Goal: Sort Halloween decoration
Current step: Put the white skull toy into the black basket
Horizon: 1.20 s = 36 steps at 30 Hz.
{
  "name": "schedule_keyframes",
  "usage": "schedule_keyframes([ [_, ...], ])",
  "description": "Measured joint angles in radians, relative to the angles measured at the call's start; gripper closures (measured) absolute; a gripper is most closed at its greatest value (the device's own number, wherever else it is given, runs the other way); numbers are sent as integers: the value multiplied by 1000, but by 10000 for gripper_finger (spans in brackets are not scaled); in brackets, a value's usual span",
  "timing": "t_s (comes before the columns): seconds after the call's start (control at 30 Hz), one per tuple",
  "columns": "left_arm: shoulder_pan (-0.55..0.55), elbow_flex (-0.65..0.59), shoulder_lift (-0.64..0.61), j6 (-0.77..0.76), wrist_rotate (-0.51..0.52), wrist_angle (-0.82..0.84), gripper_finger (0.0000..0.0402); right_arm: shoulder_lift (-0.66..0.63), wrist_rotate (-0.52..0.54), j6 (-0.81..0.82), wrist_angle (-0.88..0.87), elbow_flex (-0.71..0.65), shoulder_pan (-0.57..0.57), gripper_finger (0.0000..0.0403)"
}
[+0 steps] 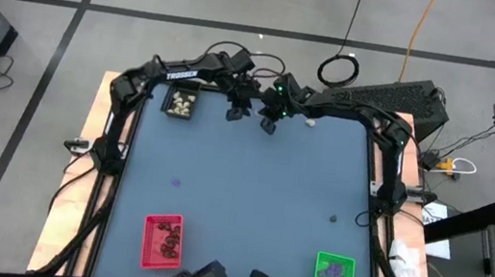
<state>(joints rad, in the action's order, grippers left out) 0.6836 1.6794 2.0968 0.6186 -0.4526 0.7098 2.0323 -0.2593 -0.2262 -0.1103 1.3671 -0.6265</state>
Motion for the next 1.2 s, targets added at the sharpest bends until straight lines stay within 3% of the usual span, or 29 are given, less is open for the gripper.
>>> schedule_keyframes([
  [0.2,-33,0,0,-10,5,-19,254,-53,53,-29,-7,0,37,400],
  [0.4,-63,0,-3,-30,141,-72,254,-59,58,-26,-24,-2,46,400],
  [1.2,-83,0,13,44,81,-89,254,-62,-5,-5,-28,-4,51,399],
])
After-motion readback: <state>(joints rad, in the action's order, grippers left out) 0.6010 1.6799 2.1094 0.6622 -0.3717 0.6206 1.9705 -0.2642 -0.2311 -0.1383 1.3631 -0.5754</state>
